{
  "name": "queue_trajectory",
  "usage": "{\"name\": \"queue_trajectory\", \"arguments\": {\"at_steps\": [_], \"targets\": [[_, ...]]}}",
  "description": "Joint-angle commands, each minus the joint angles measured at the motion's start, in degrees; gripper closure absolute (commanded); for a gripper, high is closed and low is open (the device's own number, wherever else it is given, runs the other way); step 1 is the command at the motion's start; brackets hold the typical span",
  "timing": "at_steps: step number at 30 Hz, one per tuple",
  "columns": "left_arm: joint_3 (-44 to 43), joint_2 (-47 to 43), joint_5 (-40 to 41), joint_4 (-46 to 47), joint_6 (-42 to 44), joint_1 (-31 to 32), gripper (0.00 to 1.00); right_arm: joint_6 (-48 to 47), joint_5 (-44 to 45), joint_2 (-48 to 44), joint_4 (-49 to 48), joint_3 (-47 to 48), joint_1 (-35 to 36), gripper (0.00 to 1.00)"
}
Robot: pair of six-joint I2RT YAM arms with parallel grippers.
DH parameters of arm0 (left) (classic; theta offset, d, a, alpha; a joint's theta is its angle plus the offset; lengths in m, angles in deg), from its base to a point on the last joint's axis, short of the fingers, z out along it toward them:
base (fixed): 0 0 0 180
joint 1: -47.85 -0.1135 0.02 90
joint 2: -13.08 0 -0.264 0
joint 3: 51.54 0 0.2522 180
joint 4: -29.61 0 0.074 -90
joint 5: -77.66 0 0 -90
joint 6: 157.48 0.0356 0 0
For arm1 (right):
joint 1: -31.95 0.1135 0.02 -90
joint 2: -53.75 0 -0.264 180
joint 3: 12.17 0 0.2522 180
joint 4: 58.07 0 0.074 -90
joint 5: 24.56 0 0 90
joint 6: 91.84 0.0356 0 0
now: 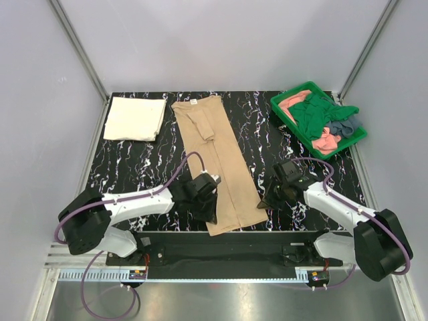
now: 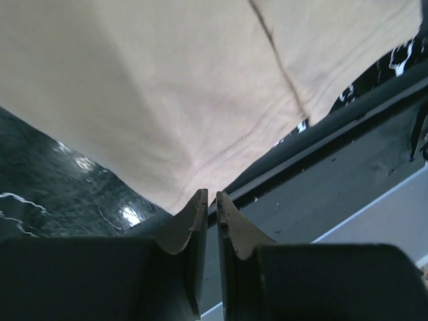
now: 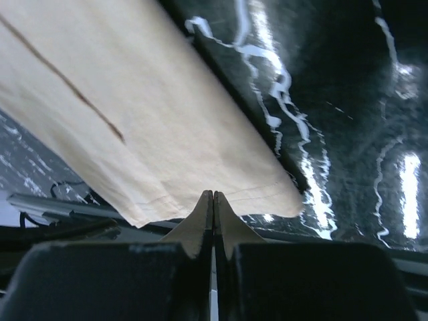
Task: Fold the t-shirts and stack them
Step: Fold the tshirt
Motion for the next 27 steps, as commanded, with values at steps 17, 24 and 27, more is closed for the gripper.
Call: {"name": "queue_trajectory", "arguments": {"at_steps": [17, 24, 27], "targets": [[8.28, -2.75, -3.45, 5.61, -2.2, 3.78, 0.85, 13.08, 13.32, 4.58, 16.49, 2.56, 0.6, 1.0], [9.07, -4.24, -3.71, 5.17, -2.91, 3.96, 0.85, 13.34, 15.34, 2.49, 18.17, 3.09, 0.6, 1.0], [8.55, -5.91, -3.36, 4.21, -3.17, 3.96, 0.84, 12.2, 14.99, 0.55, 18.25, 4.58, 0.51, 1.0]]}}
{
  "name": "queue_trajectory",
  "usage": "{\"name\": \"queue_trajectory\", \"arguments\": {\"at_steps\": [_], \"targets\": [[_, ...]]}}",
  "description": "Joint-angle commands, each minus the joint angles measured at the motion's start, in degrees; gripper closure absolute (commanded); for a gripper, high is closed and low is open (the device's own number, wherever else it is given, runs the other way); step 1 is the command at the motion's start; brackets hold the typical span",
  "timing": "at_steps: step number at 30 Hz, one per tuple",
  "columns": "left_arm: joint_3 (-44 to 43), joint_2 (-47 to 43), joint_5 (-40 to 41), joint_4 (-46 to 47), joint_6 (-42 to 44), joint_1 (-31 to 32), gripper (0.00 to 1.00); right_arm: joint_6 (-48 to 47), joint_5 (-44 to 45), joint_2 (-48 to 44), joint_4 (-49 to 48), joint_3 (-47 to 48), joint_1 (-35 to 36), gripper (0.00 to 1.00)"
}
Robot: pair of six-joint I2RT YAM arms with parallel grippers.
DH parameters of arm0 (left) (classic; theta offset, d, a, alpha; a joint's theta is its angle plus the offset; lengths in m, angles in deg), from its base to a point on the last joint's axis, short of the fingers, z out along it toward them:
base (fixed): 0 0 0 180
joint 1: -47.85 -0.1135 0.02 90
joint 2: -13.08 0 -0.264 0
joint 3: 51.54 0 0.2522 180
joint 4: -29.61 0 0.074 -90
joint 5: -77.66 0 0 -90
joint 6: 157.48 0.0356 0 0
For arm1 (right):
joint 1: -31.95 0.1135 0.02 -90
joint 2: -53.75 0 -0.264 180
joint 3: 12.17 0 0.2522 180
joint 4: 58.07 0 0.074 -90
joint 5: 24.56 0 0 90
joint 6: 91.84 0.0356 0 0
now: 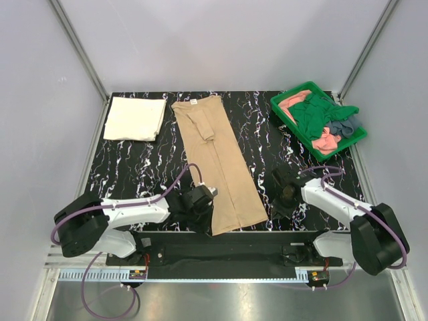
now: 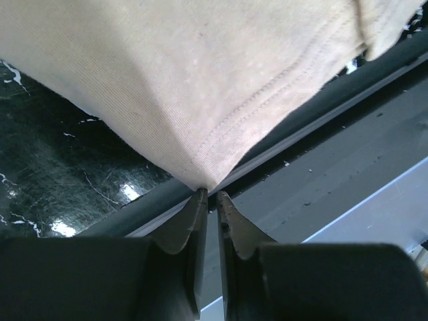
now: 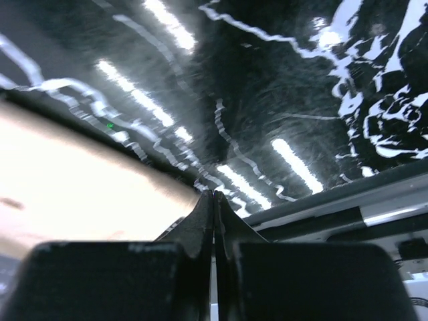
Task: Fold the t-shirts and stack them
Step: Fold the tshirt
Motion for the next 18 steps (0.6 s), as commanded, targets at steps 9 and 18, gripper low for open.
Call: {"name": "queue_trajectory", "arguments": {"at_steps": [9, 18], "targets": [[-6.35, -7.09, 3.59, -5.97, 1.74, 0.27, 0.82, 0.06, 0.78, -4.07, 1.32, 5.21, 1.01, 1.0], [-1.34, -2.88, 2.8, -0.26, -0.02, 0.97, 0.83, 1.47, -3.53, 2.16, -6.33, 1.69, 2.86, 1.0]]}}
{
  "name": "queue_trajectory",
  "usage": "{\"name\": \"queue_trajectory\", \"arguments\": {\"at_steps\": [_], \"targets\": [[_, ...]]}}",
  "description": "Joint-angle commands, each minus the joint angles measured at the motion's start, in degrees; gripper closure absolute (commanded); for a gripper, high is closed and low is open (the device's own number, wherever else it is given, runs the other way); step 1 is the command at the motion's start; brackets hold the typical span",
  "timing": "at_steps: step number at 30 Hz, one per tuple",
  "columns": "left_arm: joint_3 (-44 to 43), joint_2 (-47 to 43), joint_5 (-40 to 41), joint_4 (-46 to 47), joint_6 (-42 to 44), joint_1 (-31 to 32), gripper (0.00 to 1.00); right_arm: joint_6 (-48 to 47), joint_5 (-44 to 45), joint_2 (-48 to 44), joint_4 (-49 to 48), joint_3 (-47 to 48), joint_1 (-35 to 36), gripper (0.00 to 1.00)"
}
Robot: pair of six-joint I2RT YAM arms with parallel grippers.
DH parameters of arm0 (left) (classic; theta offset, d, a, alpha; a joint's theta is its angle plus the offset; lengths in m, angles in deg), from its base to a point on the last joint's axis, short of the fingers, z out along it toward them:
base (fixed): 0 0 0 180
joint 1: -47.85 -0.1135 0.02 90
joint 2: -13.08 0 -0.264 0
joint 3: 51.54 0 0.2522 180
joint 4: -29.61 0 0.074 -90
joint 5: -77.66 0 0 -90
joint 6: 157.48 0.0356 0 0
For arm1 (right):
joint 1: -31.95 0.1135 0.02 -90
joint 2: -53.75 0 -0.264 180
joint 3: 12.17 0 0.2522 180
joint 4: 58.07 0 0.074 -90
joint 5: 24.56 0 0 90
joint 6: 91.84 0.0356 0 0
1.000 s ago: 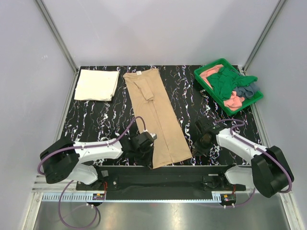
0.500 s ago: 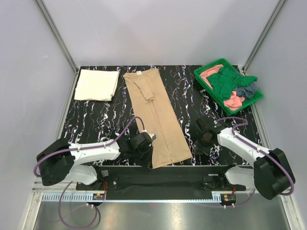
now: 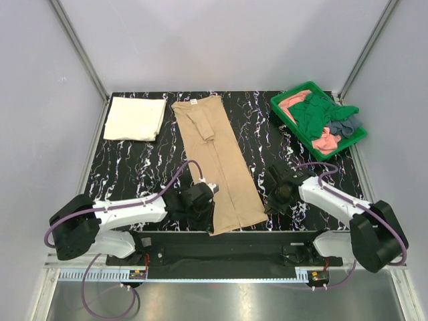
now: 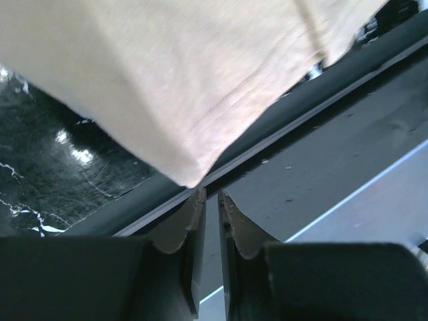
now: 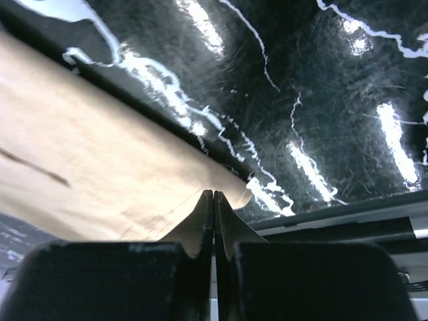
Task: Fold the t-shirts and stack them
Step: Fold the tshirt
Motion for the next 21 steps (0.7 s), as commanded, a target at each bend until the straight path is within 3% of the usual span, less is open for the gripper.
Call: {"name": "queue_trajectory", "arguments": {"at_steps": [1, 8, 16, 21], "targets": [[2.66, 0.36, 1.23, 3.15, -0.72, 0.71, 0.83, 1.12, -1.19, 3.41, -2.96, -1.08, 0.81, 1.0], [6.62, 2.03, 2.9, 4.39, -2.21, 0.8, 0.83, 0.59, 0.3, 8.08, -3.93, -1.08, 0.98, 1.0], [5.85, -9.47, 4.04, -2.18, -3.71, 0.8, 0.83, 1.21, 0.22, 8.79, -2.62, -0.29, 1.51, 1.0], [-2.24, -16.16, 16.42, -12.12, -0.02, -0.43, 0.82, -0.36, -1.36, 4.48, -0.6, 2.51, 1.51, 1.0]]}}
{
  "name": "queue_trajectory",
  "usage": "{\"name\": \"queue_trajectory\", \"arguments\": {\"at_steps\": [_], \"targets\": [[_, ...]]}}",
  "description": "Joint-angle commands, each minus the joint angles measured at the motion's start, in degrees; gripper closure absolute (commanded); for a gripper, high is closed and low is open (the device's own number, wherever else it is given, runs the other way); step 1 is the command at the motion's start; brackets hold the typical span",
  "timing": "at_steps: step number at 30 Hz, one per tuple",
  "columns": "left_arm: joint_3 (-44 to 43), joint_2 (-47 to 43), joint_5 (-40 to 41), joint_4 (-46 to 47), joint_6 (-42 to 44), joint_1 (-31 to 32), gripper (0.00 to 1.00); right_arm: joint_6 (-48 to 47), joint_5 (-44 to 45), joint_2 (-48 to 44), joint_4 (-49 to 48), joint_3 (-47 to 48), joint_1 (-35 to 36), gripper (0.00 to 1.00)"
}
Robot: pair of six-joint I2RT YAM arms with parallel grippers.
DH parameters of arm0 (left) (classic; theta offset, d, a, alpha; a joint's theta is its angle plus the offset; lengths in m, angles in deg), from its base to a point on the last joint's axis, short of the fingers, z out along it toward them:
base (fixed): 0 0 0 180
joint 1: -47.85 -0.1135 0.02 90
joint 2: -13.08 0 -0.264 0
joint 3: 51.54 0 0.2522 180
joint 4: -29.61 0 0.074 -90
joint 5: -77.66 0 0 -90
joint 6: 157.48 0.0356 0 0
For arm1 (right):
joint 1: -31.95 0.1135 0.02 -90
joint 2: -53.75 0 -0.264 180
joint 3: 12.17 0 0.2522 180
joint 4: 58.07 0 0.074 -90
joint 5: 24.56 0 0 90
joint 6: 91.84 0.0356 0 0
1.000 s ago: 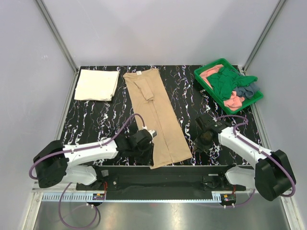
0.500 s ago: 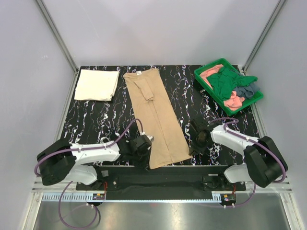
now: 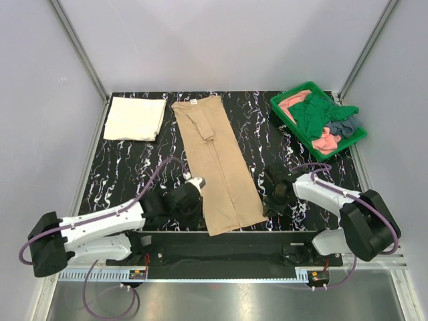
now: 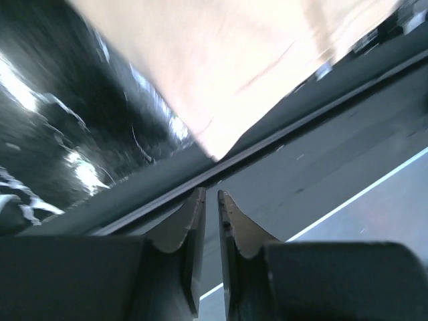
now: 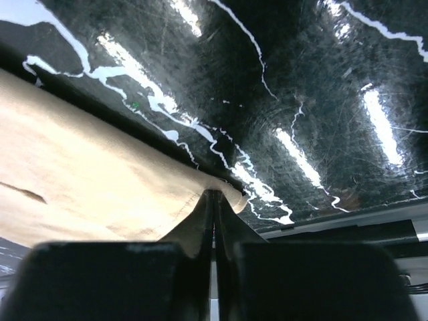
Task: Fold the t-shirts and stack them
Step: Fold the tshirt
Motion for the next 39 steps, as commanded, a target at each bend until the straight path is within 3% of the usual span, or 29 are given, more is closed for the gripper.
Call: {"name": "queue_trajectory", "arguments": {"at_steps": [1, 4, 8, 11, 16, 19, 22, 29, 32, 35, 36, 38, 39], "targets": [[-8.19, -3.62, 10.25, -6.75, 2.74, -3.2, 0.82, -2.37, -0.51, -3.02, 1.15, 3.21, 0.86, 0.9], [-11.01, -4.24, 9.03, -6.51, 5.11, -10.31, 0.79, -8.17, 0.01, -2.33, 0.98, 7.61, 0.77, 0.68], [-11.73, -0.65, 2.27, -3.35, 8.45, -16.31, 0.64, -19.95, -2.36, 1.89, 0.54, 14.02, 0.77, 0.59], [-10.93, 3.75, -2.92, -0.53, 11.08, -20.52, 0.55, -27.43, -3.94, 7.33, 0.01, 17.8, -0.54, 0.57], [-18.39, 11.47, -5.03, 2.46, 13.47, -35.72, 0.57, -37.88, -4.47, 17.09, -1.92, 29.4, -2.57, 0.57], [-25.95, 18.49, -7.49, 3.17, 13.38, -42.94, 0.58, -38.51, -6.83, 23.5, -1.14, 34.15, -7.04, 0.5], [-31.23, 23.87, -13.28, 3.17, 16.27, -45.58, 0.58, -38.6, -9.31, 23.61, -0.95, 33.11, -10.04, 0.43], [-31.76, 29.68, -8.2, 7.46, 19.88, -47.43, 0.55, -38.52, -15.27, 16.76, -0.69, 24.24, -14.26, 0.42], [-37.29, 36.35, -7.67, 8.53, 19.02, -49.01, 0.64, -38.26, -17.03, 16.66, -1.74, 23.01, -14.26, 0.5], [-43.18, 43.47, -15.04, 8.97, 15.59, -51.47, 0.73, -37.29, -19.42, 15.62, -1.4, 19.06, -14.26, 0.54], [-45.19, 44.71, -16.54, 9.05, 15.57, -51.56, 0.74, -35.72, -18.11, 12.91, -0.7, 18.0, -14.26, 0.52], [-44.87, 46.12, -18.83, 8.97, 15.84, -51.39, 0.74, -34.22, -15.12, 9.39, 0.36, 14.58, -14.35, 0.36], [-43.99, 45.78, -18.84, 8.97, 16.36, -51.3, 0.74, -33.08, -15.19, 6.67, 0.36, 13.69, -14.35, 0.36]]}}
